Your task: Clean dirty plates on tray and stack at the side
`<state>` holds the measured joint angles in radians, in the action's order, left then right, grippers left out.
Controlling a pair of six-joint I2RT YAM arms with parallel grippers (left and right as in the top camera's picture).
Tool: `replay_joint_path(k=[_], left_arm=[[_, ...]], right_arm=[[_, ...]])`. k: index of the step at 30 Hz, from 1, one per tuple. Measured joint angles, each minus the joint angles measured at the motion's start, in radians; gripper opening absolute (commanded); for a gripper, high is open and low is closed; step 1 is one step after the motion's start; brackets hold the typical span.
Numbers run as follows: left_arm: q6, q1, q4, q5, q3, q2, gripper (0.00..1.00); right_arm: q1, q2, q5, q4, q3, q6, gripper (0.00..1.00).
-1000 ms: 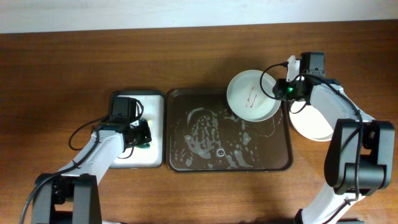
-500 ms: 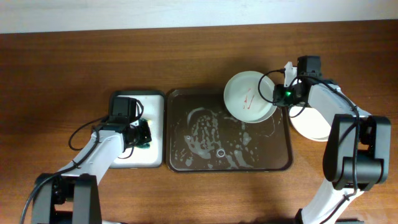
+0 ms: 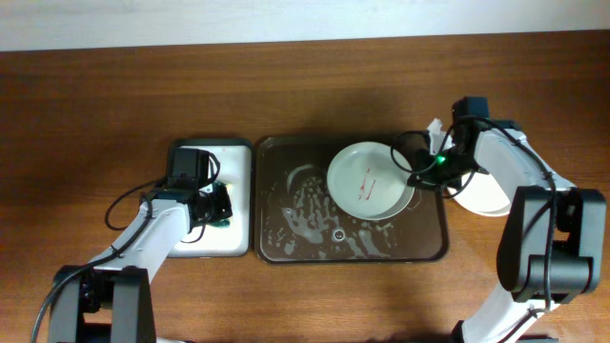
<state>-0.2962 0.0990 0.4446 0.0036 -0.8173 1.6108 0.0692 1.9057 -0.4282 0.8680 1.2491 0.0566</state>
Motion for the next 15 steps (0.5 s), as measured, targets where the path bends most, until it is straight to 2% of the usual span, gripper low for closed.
replay_joint_path(k=[1, 2, 3, 4, 6, 8, 15], left_arm=[[0.002, 0.000, 0.000, 0.000, 0.000, 0.000, 0.30], [0.000, 0.000, 0.000, 0.000, 0.000, 0.000, 0.36], [-0.002, 0.000, 0.000, 0.000, 0.000, 0.000, 0.51], [-0.005, 0.000, 0.000, 0.000, 0.000, 0.000, 0.55], [-0.001, 0.000, 0.000, 0.000, 0.000, 0.000, 0.56], [-0.003, 0.000, -0.007, 0.000, 0.000, 0.000, 0.61], [-0.003, 0.000, -0.094, -0.005, 0.000, 0.000, 0.58]], right_arm=[[-0.009, 0.000, -0.001, 0.004, 0.000, 0.000, 0.04], [-0.024, 0.000, -0.001, 0.008, 0.000, 0.000, 0.04], [-0.043, 0.000, -0.002, 0.011, 0.000, 0.000, 0.04], [-0.061, 0.000, 0.000, 0.012, 0.000, 0.000, 0.04], [-0.092, 0.000, 0.007, 0.012, 0.000, 0.001, 0.04], [-0.109, 0.000, 0.019, 0.013, 0.000, 0.000, 0.04], [-0.169, 0.000, 0.064, 0.016, 0.000, 0.020, 0.04]])
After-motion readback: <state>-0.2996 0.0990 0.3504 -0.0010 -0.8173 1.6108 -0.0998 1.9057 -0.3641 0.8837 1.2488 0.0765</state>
